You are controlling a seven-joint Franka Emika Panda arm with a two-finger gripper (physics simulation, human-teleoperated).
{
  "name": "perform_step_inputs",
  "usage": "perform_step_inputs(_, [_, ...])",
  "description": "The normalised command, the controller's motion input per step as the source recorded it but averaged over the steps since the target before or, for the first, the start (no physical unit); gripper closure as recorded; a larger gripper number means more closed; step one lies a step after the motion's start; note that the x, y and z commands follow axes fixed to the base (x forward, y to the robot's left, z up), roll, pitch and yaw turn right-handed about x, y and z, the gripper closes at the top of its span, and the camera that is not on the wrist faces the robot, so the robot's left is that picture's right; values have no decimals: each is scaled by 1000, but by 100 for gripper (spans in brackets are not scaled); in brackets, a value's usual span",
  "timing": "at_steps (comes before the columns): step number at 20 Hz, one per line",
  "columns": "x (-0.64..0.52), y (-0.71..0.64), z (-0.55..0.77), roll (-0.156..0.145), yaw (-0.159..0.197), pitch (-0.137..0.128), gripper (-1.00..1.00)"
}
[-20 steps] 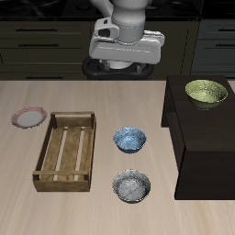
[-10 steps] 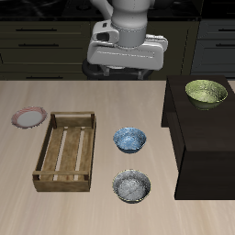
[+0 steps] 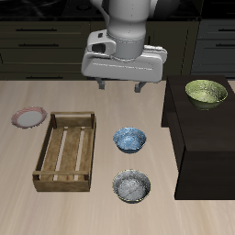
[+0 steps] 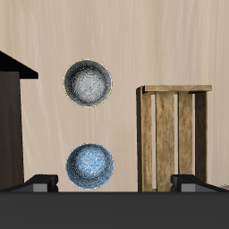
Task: Place the black bowl on the plate
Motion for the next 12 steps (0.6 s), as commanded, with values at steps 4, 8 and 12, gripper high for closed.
perform_step_inputs(4, [394, -66, -179, -1, 22, 52, -100])
perform_step_inputs(8, [498, -115, -26, -19, 3, 6, -100])
perform_step_inputs(12, [293, 52, -22, 24, 48, -33, -100])
